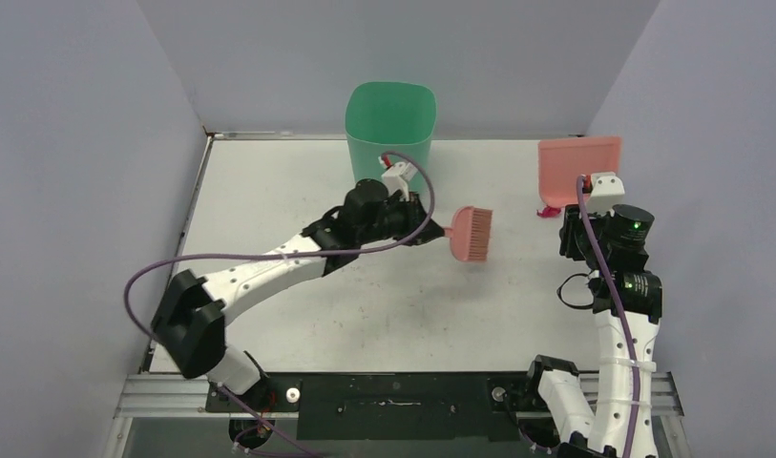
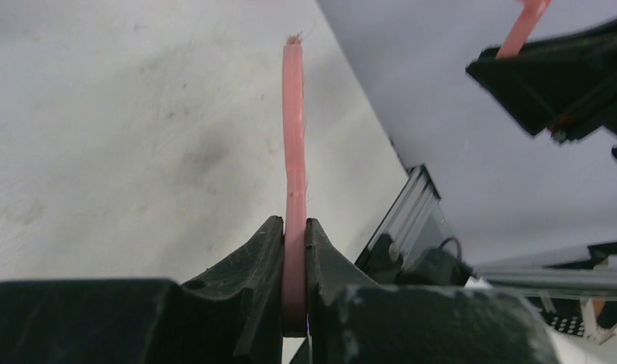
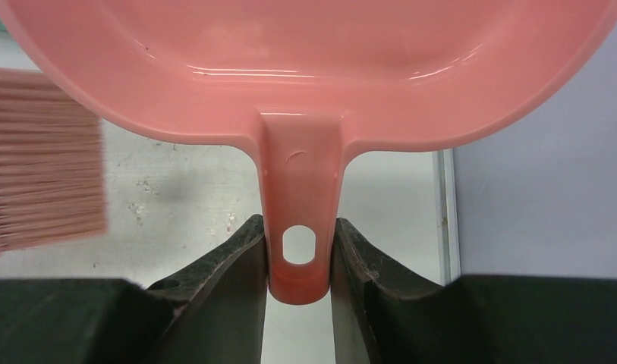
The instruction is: Sweep away the paper scraps from the table
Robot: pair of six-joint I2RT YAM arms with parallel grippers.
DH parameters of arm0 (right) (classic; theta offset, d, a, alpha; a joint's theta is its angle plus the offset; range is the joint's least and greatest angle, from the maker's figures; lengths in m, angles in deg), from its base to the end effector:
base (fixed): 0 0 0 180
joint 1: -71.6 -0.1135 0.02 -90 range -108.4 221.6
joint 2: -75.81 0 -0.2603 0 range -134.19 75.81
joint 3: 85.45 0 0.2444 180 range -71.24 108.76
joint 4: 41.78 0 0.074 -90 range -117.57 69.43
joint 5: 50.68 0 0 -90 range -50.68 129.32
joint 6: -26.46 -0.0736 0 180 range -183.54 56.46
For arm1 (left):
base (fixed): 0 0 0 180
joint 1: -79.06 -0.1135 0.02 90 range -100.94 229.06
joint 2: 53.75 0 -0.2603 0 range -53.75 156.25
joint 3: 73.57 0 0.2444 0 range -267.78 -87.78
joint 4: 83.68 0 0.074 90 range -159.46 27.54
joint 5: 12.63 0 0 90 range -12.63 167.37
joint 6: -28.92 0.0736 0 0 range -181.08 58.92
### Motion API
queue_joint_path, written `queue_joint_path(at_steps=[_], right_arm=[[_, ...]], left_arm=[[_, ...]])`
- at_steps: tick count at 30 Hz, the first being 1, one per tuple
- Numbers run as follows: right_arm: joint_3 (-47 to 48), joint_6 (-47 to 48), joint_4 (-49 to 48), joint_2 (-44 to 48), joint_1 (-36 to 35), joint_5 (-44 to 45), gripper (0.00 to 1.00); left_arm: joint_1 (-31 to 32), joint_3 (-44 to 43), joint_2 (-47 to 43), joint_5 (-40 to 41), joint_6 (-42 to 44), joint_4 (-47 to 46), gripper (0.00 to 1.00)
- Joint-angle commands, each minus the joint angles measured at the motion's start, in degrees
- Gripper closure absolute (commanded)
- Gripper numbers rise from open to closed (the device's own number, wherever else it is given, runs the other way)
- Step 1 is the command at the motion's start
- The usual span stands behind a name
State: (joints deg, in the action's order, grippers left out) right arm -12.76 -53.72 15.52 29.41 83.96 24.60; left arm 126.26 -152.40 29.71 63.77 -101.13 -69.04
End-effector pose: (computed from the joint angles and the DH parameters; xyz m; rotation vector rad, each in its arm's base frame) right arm 0.1838 -0.0211 0.3355 -0.1062 2.0899 0.0375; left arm 0.2396 -0.2842 0.3043 0.3080 2.0829 -1.2085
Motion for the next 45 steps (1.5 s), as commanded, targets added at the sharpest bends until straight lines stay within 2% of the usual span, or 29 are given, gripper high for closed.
queue_joint_path(at_steps=[1, 8, 13, 19, 21, 26, 31, 38, 45], right_arm=[[1.2, -4.7, -4.5, 0.8, 0.4, 6.5, 0.95], [1.8, -6.9, -5.9, 2.1, 0.7, 7.3, 0.95], [1.2, -6.5, -7.8, 1.8, 0.9, 9.9, 0.95], [0.2, -4.7, -6.9, 1.4, 1.1, 9.8, 0.95], [0.0, -3.9, -7.2, 1.3, 1.1, 10.8, 0.95], [0.7, -3.3, -6.8, 0.5, 1.3, 10.7, 0.95], [-0.3, -4.1, -7.6, 0.4, 1.7, 9.7, 0.95], [-2.7, -3.2, -10.4, 0.9, 1.7, 8.4, 0.95], [-3.7, 2.6, -12.1, -1.2, 1.9, 7.0, 0.95]], left_arm=[[2.8, -12.0, 14.0, 4.8, -11.3, -15.4, 1.0], [6.1, -32.3, 36.5, 9.9, -18.2, -23.2, 1.0], [6.4, -52.7, 56.8, 9.6, -27.4, -25.1, 1.0], [7.4, -83.3, 79.0, 13.0, -39.6, -17.7, 1.0], [7.8, -88.2, 82.3, 18.6, -41.7, -14.3, 1.0], [8.0, -84.0, 82.1, 24.5, -43.8, -12.1, 1.0], [7.5, -79.4, 81.1, 23.2, -45.4, -10.5, 1.0], [6.4, -51.9, 67.0, 20.9, -44.6, -15.3, 1.0], [3.7, -15.0, 46.2, 17.2, -41.7, -29.6, 1.0]])
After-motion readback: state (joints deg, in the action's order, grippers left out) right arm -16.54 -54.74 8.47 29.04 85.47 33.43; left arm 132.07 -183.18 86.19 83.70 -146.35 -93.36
